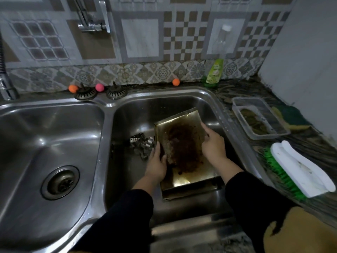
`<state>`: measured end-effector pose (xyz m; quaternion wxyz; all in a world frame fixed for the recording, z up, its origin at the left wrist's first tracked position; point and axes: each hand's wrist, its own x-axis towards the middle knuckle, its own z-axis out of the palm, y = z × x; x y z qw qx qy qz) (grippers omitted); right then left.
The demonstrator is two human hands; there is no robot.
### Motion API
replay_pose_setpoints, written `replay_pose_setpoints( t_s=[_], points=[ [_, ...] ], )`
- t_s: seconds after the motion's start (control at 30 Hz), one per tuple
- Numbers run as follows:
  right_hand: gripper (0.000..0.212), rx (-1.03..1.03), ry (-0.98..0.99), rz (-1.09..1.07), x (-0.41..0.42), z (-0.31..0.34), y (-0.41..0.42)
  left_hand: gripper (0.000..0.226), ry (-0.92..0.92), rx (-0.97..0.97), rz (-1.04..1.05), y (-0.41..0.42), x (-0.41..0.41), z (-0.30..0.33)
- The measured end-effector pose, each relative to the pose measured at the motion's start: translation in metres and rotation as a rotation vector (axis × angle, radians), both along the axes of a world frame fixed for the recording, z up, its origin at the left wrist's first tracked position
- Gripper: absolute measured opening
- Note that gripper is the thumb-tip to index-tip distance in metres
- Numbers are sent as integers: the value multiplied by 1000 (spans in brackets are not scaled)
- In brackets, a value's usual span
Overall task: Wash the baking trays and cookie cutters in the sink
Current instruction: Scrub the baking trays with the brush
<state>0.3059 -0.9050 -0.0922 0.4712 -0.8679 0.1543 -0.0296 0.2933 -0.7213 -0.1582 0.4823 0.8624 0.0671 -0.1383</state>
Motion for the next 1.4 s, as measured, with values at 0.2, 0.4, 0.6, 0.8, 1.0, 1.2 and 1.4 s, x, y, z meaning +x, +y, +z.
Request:
replay_pose_setpoints(
  t_s=[0.2, 0.4, 0.6, 0.8, 1.0, 1.2, 1.4],
  points=[
    [56, 106, -18, -49, -9, 28, -14, 51, -147, -310, 63, -8, -9, 58],
    [53, 21, 31, 45, -41, 63, -48, 51, -263, -445, 17, -22, -19, 94],
    [41, -723, -124, -155, -106, 82, -116, 54, -310, -439, 29, -44, -18, 108],
    [55, -720, 152, -135, -146, 64, -155, 55, -350, -426, 26, -62, -21, 113],
    [57, -820, 90, -96, -141, 56, -144, 54, -352, -396, 81, -67, -21, 117],
    [52, -351, -58, -104, -121, 84, -138, 54, -386, -367, 119, -59, -16, 120],
    [70, -290, -178, -48, -59, 129, -138, 53, -400, -411, 152, -56, -10, 123]
  ],
)
